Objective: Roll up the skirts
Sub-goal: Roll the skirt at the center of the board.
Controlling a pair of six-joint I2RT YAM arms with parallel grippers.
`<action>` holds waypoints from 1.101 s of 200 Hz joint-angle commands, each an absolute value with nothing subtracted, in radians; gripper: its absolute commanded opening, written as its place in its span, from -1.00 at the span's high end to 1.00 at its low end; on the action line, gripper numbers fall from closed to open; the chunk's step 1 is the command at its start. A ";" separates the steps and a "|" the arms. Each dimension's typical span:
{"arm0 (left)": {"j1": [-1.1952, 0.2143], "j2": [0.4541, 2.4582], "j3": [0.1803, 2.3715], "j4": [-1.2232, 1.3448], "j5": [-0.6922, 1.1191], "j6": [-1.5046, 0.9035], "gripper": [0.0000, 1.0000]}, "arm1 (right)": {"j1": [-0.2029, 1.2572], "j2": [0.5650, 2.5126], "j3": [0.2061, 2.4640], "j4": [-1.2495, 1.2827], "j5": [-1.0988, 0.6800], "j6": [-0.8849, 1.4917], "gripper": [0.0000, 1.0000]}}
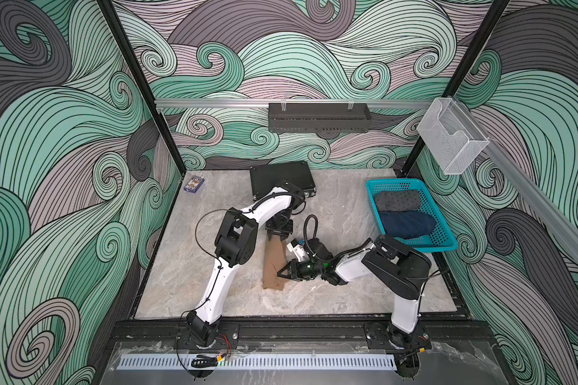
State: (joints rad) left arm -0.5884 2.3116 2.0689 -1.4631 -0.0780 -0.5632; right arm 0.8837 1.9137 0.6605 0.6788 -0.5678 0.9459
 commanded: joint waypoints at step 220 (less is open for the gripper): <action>-0.537 1.552 0.696 -0.478 0.362 -0.687 0.26 | 0.904 1.876 0.571 0.547 -0.520 0.938 -0.17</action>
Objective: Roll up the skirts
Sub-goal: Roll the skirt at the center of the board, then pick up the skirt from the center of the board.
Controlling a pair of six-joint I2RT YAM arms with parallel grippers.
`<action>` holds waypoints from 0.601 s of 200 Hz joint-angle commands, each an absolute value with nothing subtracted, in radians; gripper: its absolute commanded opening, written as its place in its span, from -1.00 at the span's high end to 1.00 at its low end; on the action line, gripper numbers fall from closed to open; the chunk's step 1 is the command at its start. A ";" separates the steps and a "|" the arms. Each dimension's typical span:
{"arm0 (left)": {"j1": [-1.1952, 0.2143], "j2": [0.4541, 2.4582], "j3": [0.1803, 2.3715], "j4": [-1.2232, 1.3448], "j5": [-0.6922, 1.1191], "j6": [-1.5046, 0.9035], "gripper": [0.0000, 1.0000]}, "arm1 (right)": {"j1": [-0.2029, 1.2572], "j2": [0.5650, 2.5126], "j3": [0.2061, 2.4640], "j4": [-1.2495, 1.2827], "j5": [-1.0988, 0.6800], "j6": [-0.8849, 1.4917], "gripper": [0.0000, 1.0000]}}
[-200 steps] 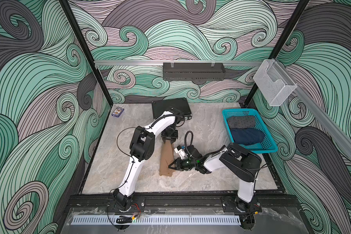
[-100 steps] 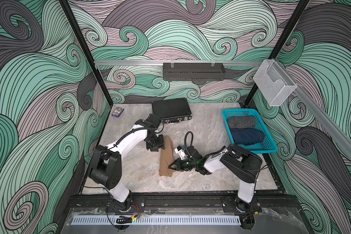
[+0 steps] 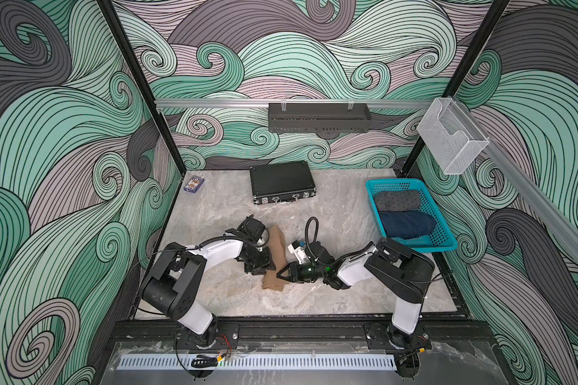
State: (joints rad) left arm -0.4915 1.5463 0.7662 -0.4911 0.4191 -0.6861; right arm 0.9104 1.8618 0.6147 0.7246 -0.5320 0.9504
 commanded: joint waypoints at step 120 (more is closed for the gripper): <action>-0.623 1.511 0.695 -0.500 0.250 -0.653 0.32 | 0.739 1.899 0.780 0.298 -0.553 0.833 -0.47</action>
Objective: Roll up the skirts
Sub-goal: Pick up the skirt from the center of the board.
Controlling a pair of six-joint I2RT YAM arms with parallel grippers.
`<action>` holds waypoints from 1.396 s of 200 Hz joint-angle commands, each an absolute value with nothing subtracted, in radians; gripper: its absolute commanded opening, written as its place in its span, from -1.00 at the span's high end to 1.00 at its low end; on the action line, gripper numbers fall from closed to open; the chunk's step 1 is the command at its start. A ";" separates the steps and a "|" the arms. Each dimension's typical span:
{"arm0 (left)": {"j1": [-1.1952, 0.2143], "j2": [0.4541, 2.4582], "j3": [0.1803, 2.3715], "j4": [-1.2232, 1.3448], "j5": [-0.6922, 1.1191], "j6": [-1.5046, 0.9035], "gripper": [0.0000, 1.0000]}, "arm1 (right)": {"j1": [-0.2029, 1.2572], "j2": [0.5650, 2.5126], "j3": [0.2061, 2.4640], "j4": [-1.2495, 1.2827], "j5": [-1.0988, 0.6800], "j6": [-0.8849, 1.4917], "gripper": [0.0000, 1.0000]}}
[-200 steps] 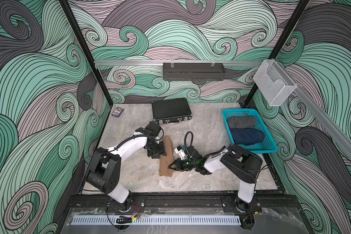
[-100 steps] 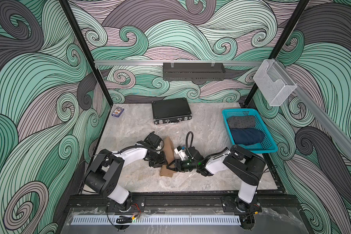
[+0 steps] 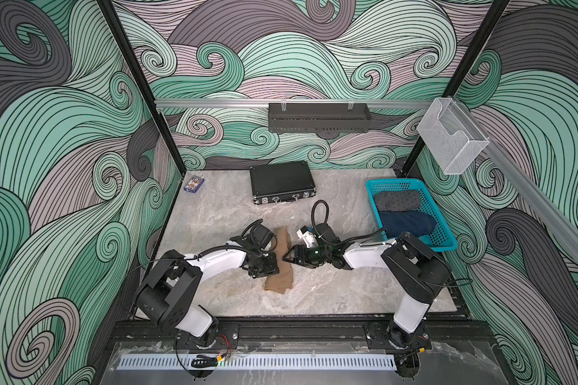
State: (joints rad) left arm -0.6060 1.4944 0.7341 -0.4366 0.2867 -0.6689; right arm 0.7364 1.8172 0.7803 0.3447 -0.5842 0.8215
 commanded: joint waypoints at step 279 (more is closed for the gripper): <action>-0.610 1.160 1.140 -1.051 -0.239 -0.415 0.01 | 0.349 1.277 0.596 0.429 -0.048 1.208 1.00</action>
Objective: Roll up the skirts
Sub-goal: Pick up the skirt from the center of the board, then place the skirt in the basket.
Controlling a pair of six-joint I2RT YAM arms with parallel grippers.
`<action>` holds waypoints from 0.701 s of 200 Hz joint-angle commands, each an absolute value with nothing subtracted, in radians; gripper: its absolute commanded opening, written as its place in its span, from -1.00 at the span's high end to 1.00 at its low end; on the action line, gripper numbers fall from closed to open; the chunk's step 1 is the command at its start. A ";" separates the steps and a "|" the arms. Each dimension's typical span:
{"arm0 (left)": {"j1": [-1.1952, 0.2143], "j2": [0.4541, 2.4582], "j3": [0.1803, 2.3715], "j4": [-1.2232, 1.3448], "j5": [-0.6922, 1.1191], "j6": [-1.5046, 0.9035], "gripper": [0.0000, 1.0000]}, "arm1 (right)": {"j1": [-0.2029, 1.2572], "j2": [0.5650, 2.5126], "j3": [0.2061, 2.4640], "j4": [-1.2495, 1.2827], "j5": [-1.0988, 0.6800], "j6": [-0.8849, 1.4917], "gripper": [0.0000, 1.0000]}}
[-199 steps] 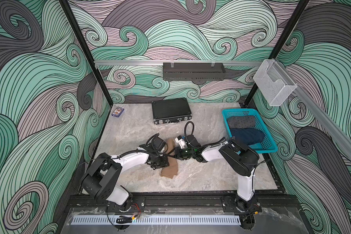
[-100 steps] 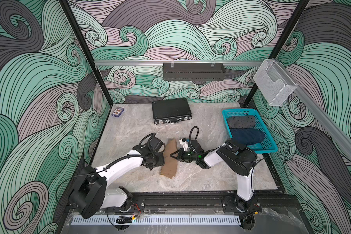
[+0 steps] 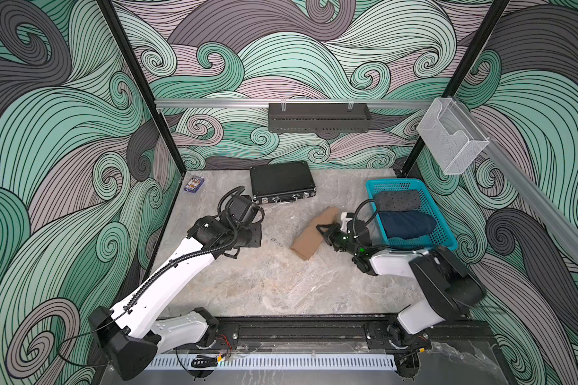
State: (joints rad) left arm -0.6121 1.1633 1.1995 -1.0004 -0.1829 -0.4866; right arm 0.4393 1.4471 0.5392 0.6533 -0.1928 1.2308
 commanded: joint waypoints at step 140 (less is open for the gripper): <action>-0.615 1.273 1.078 -1.025 -0.021 -0.381 0.06 | -0.438 1.461 0.933 0.144 -0.337 1.154 1.00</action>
State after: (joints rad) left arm -0.6121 1.2678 1.0584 -1.0100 -0.0601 -0.4080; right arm -0.4355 1.3819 0.8707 0.0906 -0.2573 1.1736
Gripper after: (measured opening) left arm 0.470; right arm 0.128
